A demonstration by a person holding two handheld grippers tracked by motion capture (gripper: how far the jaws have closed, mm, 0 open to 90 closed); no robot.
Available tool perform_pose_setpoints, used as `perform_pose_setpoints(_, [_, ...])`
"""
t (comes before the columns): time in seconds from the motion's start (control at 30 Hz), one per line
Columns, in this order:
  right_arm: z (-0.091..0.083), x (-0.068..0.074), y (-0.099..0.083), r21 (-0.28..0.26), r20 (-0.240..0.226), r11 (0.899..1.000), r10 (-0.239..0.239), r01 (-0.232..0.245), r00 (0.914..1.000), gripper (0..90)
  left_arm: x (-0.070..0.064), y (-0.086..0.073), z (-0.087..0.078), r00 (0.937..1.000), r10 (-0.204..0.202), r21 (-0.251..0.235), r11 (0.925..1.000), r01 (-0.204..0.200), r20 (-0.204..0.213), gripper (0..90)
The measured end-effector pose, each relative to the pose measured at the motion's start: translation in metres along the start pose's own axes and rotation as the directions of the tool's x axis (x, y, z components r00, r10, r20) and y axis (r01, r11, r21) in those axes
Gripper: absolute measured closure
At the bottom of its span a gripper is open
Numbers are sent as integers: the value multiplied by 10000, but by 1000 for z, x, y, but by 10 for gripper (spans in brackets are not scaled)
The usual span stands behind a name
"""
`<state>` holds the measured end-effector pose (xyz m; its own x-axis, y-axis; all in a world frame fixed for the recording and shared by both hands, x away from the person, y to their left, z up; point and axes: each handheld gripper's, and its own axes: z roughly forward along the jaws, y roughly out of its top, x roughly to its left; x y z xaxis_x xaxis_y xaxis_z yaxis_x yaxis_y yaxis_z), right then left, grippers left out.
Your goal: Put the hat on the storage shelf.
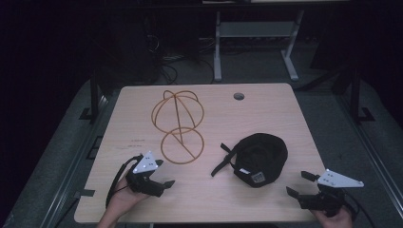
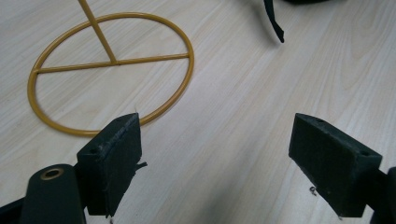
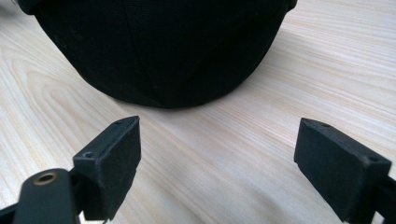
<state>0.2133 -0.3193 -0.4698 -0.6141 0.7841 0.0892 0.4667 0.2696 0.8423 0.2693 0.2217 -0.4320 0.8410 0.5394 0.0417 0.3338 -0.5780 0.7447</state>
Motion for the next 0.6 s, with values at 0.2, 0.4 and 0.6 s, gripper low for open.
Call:
perform_pose_setpoints(0.2, [1,0,0,59,-43,10000,-38,38,10000,143,0,2,1,9999,-38,-4,10000,38,156,166])
perform_pose_setpoints(0.4, [0,3,1,21,26,10000,-51,51,10000,143,-8,11,1,9991,129,-207,9997,-120,405,168])
perform_pose_setpoints(0.6, [1,4,2,20,30,10000,-20,20,10000,143,-14,21,4,9975,331,-204,9993,-318,628,168])
